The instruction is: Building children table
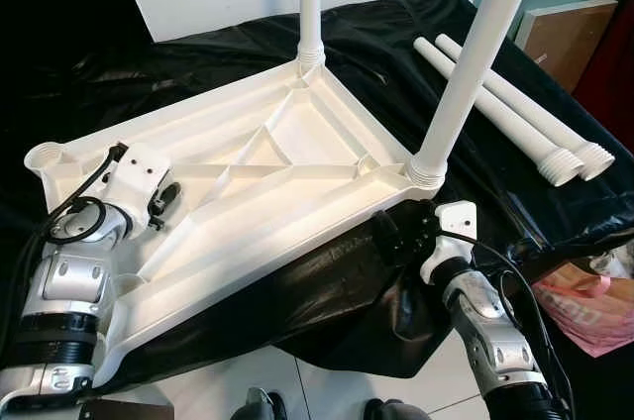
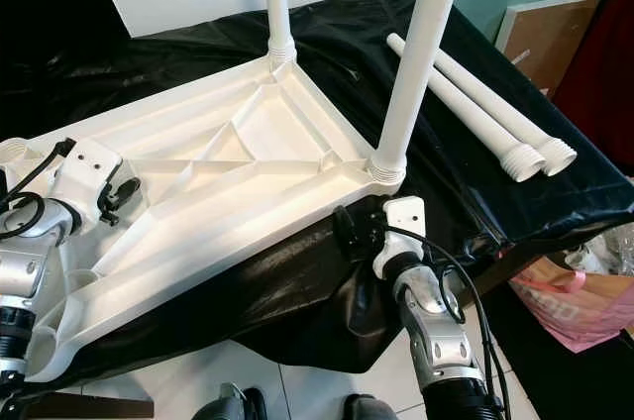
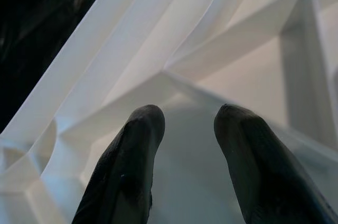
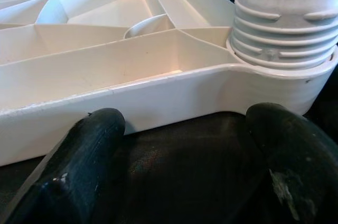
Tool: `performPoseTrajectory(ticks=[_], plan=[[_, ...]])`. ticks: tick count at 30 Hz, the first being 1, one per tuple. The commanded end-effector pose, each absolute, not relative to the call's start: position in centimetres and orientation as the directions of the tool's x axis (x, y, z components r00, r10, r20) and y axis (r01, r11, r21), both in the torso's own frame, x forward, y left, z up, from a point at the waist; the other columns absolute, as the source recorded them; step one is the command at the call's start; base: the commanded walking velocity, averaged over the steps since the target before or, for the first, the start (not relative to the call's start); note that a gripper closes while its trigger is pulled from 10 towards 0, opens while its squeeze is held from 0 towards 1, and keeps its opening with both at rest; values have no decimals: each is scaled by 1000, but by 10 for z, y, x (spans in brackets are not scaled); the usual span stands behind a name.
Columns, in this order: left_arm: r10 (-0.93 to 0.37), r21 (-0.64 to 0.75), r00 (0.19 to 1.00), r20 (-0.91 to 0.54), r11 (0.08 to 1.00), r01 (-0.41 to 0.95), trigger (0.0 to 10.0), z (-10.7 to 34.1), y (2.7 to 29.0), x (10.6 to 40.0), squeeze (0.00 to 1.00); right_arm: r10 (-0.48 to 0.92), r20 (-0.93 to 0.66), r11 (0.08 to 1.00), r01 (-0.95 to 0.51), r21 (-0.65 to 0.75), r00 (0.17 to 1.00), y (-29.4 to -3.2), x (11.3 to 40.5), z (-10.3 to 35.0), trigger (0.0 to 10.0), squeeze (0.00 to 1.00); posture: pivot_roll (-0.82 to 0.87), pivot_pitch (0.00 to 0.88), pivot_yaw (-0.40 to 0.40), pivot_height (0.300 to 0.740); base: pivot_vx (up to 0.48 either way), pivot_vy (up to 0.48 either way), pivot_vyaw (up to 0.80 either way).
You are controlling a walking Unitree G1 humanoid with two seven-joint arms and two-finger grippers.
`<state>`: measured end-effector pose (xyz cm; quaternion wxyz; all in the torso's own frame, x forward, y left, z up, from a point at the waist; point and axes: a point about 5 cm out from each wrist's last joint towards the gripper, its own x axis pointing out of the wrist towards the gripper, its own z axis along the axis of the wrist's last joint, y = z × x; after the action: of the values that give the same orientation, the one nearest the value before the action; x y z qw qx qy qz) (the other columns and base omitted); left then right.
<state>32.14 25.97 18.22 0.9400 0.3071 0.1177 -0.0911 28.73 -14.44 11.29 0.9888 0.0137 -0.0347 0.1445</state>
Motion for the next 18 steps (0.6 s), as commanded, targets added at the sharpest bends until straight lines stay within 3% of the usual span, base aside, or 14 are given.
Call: performPoseTrajectory(ticks=[1,6,18], plan=[[65,618,979,-194,783,70,10000,186,275,317,0,294,39,955,-295,28,955,-144,286,106,10000,0,-14,140,-3,740,0,0,0],[61,621,976,-210,779,85,10000,184,276,314,0,300,38,953,-301,29,953,-142,286,105,10000,0,-12,139,-3,740,0,0,0],[-154,564,895,-420,728,390,10000,154,245,296,0,315,42,948,-317,23,948,-139,296,106,10000,0,-3,119,-13,740,0,0,0]])
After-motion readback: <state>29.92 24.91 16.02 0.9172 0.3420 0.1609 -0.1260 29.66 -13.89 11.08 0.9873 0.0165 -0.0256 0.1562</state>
